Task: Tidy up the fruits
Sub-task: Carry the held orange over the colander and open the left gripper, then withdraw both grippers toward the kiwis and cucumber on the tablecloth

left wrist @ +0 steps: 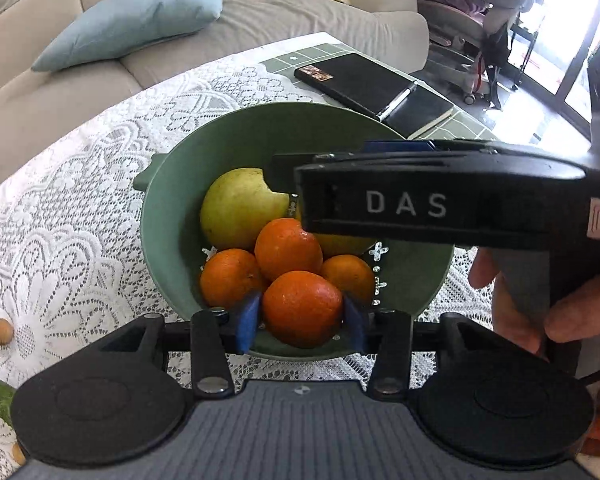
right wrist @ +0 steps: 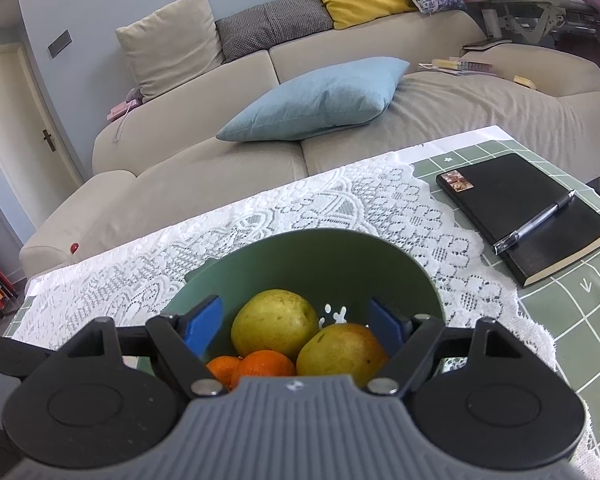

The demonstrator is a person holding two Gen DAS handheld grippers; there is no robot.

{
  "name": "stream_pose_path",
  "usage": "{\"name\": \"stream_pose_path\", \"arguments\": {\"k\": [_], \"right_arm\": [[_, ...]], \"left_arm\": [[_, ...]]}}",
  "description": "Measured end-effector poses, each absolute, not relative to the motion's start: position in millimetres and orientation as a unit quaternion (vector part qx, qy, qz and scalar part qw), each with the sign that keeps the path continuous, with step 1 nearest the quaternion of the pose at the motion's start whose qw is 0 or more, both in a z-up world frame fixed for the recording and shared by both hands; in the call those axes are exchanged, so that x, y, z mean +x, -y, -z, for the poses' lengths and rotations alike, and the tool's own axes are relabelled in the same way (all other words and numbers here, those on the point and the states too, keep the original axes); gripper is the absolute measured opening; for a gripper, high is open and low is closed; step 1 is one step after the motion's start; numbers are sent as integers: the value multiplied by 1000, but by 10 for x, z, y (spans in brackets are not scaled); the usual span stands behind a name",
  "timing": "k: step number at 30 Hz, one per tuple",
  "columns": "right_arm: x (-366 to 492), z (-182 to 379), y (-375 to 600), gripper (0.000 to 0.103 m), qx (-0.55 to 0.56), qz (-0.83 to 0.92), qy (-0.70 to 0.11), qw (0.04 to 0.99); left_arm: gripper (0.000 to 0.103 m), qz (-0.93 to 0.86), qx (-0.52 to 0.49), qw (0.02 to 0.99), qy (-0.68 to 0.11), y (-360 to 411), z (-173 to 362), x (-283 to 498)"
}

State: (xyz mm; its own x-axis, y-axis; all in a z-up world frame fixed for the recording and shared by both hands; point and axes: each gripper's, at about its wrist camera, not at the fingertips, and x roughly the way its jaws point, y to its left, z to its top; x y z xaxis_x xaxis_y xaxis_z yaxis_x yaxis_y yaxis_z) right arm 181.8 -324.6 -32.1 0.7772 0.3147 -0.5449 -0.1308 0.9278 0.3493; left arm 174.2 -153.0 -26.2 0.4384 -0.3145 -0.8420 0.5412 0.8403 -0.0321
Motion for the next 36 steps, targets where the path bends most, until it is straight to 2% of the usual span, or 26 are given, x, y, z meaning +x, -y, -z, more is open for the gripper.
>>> {"name": "stream_pose_path", "arguments": {"k": [4,11,21,29,36], "right_arm": [[1819,326,3240,78,146,-120,-312,931],[1795,320,3180,78,136,-131,-305,933],[1580,152,2986,78,129,-160,-225,952],[1310,95,2670,78,114,-191,-164,961],[1109,124,2318,78,82,-240,-163,954]], "left_arm": [[72,261,118,844,-454,1533,226,1709],[72,259,100,864,-420,1362,73,1489],[73,207,35,917,-339,698,-116,1027],[73,109,-13,947,-302,70,-53,896],[73,49,-31,959,-279,-346,-4,772]]}}
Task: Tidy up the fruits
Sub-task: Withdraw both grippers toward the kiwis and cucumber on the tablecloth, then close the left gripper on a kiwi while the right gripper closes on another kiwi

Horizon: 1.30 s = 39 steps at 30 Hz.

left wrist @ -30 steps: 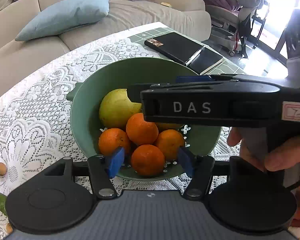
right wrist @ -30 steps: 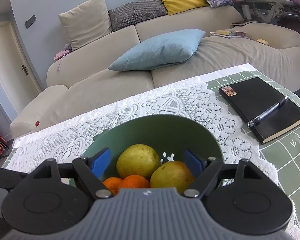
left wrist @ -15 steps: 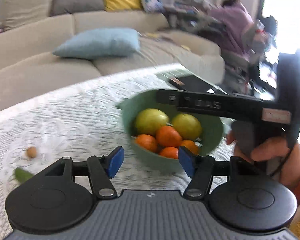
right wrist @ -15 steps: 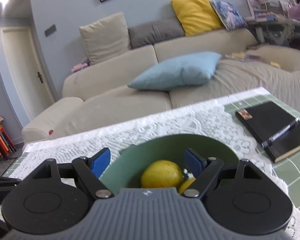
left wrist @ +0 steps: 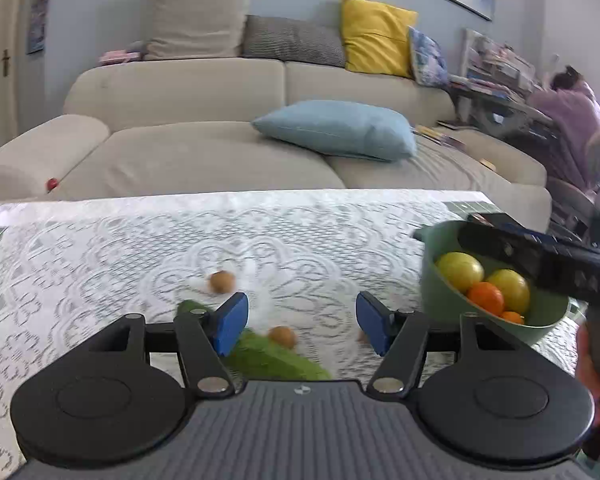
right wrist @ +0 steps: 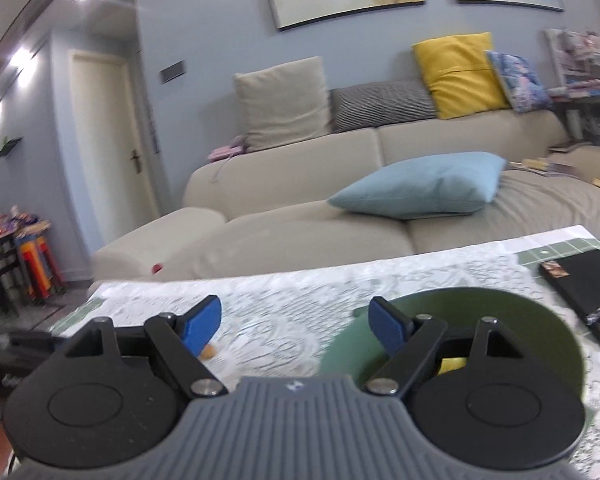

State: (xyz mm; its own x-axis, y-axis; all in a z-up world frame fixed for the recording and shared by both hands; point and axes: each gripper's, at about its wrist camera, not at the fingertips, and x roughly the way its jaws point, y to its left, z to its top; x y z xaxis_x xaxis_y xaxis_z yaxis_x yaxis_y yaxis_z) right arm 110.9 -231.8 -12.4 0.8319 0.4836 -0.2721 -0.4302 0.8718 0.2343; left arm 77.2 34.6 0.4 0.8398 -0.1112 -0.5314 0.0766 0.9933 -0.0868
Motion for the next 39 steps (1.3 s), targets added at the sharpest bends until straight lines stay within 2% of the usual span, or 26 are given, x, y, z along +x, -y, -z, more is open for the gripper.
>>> {"name": "stream_pose_path", "arguments": {"k": [3,5,9,11,19,22,30,32,39], "right_arm": [[1033,159,2137,75,58,-256,-172,949],[1023,187,2039,67,47,-269,-191,943],[1059,252,1911,65,43,-280,-222,933],[1081,283,1860,58,32,-282,-234,930],[1042,435,1683,58,-26,-283,-241,928],[1078,512,1643,54,-32,-288,-261,921],[1189,655,1560,46,-59,-263,-287,919],[1235,694,1550,40,-63,-251,-297,919],[1331,770,1478,35,-79,-238,-300,920]], "left_arm": [[72,38,-45,959,-275,-448,35,741],[70,32,-46,960,-273,-506,76,710],[66,17,-46,960,-276,-600,175,662],[64,11,-49,959,-278,-639,218,643],[54,17,-47,952,-303,-777,384,551],[51,26,-45,947,-317,-789,459,531],[49,29,-59,944,-322,-899,599,542],[49,19,-62,945,-319,-924,615,567],[48,-9,-40,947,-318,-857,655,742]]}}
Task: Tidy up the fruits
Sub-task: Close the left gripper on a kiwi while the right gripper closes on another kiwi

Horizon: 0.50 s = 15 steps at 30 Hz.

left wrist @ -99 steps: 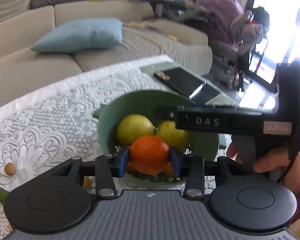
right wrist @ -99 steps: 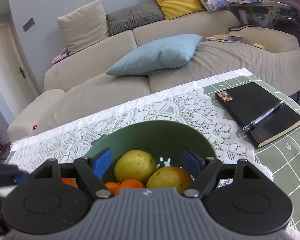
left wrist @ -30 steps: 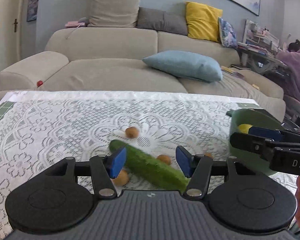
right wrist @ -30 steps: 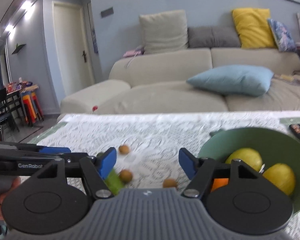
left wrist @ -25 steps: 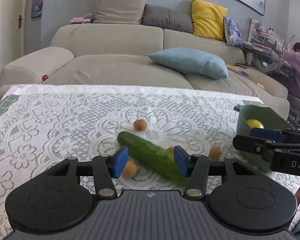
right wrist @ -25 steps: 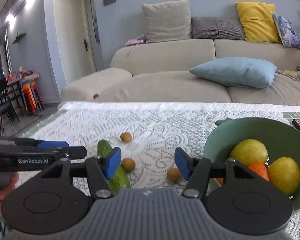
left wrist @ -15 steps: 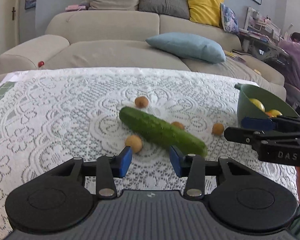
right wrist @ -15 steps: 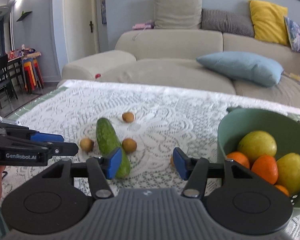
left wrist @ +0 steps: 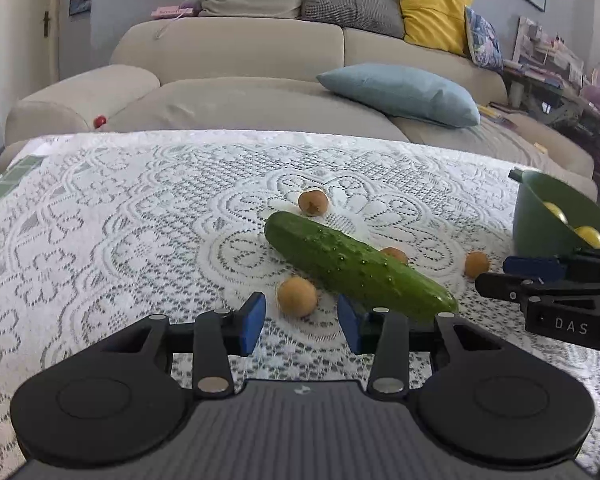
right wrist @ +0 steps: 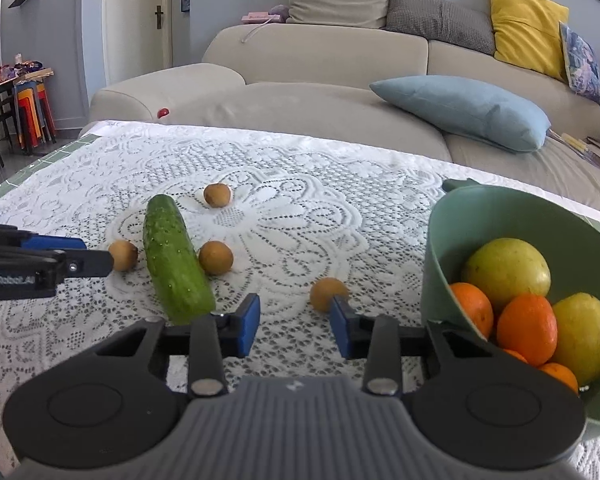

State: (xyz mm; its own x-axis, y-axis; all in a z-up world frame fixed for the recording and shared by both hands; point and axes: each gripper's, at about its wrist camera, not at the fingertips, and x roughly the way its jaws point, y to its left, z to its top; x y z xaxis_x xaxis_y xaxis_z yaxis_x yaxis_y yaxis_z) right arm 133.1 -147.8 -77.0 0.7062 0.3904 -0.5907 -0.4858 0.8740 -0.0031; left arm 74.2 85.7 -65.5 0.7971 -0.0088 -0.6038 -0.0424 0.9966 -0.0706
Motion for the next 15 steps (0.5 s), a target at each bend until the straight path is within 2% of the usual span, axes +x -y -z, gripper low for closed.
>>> {"name": "stream_pose_path", "arguments": {"k": [7,15], "right_arm": [[1453,833,1395,26,-96,-222,-306,921],[1465,899,1296,26,-129,-197,-298,925]], "left_arm": [[43,-13,-31,944,-328,-814,705,854],[41,-17,-33,942,-334,-821,751,904]]}}
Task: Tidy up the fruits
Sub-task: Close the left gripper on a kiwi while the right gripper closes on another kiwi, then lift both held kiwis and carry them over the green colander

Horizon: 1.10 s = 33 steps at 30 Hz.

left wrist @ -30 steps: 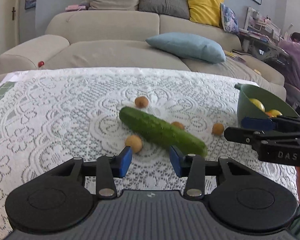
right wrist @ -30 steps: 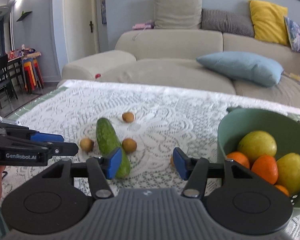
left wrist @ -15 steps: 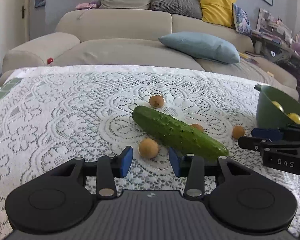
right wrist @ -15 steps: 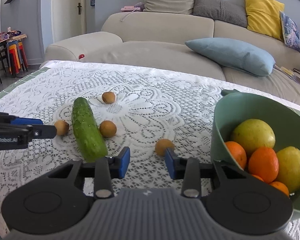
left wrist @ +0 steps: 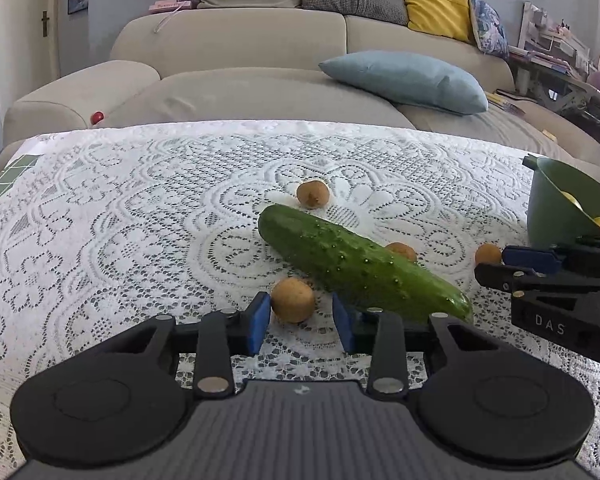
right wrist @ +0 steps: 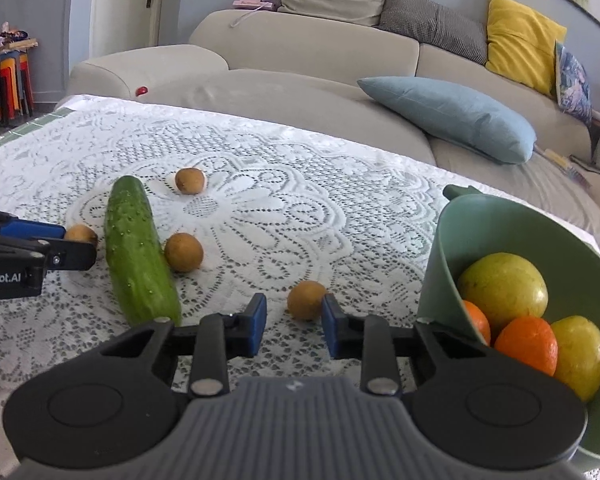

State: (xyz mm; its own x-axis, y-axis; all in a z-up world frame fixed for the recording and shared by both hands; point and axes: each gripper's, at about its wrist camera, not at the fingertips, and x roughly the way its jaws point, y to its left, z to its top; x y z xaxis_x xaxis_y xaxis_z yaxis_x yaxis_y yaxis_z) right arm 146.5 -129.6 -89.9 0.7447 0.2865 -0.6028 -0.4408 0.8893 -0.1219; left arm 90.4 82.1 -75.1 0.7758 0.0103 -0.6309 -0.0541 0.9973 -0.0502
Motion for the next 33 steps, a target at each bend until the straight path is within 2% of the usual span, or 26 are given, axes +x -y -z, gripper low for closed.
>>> {"name": "stream_pose_path", "arguments": {"k": [9,15,33], "right_arm": [[1514,948,1194,25,-155,-173,-287,929],[1556,976,1156,19,-168,-162,-283,930],[1349,763,1284,19,-120,-211,-256,936]], "left_arm": [[34,-26,-35,940,-339,-845,801,953],[29,-29,-40,941,-335,-865,816,986],[28,-22,-68,944,-322,-884,719,876]]}}
